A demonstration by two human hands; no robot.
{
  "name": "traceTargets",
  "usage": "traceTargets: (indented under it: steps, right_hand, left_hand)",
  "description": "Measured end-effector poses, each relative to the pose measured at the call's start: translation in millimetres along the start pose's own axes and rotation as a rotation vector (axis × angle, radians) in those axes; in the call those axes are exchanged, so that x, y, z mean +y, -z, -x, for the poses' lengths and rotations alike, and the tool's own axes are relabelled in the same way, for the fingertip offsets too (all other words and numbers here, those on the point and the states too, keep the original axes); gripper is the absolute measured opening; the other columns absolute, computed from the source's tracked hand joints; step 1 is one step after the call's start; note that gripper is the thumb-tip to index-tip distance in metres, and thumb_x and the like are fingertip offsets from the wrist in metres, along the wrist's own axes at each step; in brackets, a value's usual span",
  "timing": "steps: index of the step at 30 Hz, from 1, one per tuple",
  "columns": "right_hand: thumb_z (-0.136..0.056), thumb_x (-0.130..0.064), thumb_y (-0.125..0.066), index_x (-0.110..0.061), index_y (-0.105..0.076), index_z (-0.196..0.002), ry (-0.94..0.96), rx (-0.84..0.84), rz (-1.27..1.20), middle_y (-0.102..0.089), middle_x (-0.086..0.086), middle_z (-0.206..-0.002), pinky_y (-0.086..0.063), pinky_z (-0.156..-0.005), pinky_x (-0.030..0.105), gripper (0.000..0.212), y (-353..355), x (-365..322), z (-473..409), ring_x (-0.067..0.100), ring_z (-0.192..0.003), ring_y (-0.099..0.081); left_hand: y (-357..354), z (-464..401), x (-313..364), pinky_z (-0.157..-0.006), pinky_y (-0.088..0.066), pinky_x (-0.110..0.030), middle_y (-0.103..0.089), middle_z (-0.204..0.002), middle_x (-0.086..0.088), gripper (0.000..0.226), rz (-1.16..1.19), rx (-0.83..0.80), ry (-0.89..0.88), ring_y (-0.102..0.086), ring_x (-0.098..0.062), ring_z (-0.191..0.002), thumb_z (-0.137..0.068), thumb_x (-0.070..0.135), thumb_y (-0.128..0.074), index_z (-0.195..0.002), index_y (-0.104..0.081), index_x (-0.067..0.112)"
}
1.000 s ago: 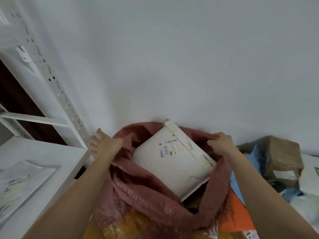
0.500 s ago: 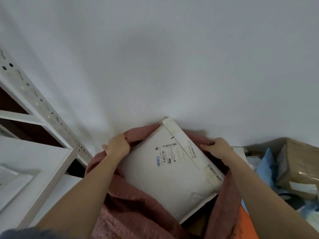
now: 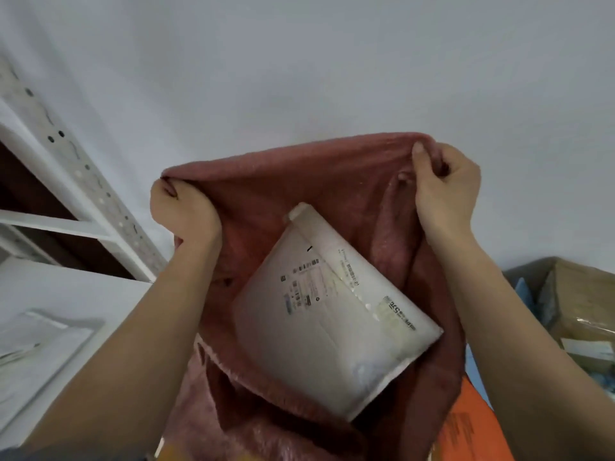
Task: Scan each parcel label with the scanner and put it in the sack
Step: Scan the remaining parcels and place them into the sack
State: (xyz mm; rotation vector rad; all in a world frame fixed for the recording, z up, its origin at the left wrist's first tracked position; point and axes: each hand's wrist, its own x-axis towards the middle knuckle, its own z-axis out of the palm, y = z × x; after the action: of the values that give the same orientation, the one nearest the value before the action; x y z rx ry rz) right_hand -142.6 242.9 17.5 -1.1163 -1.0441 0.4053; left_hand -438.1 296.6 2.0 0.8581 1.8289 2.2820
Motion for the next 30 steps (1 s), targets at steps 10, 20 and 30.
traceTargets:
  steps: [10,20,30]
  right_hand:
    - [-0.083,-0.029,-0.072,-0.014,-0.05,-0.135,-0.43,-0.348,0.732,-0.044,0.017,-0.134,-0.046,-0.092,0.035,0.059,57,36,52,0.033,-0.109,-0.058]
    - [-0.091,-0.041,-0.058,0.001,-0.057,-0.125,-0.836,-0.561,1.109,-0.057,0.022,-0.13,-0.045,-0.097,0.039,0.054,156,85,146,0.036,-0.118,-0.055]
    - [-0.092,-0.025,-0.062,0.012,-0.064,-0.097,-0.534,-0.512,0.399,-0.068,0.028,-0.097,-0.053,-0.081,0.049,0.037,124,6,133,0.038,-0.09,-0.065]
  left_hand:
    - [70,34,-25,-0.074,-0.05,-0.031,-0.059,-0.111,-0.015,0.053,-0.642,-0.781,0.356,-0.06,-0.027,-0.089,-0.082,0.016,-0.066,-0.13,-0.048,0.002]
    - [91,138,2,-0.109,-0.027,-0.049,-0.024,-0.14,-0.018,0.076,-0.83,-0.899,0.065,-0.026,-0.039,-0.132,-0.078,0.025,-0.069,-0.139,-0.025,0.012]
    - [110,256,34,-0.089,-0.042,-0.02,-0.046,-0.143,0.007,0.124,-0.653,-1.844,0.185,-0.053,-0.01,-0.121,-0.054,0.072,-0.078,-0.152,-0.02,0.024]
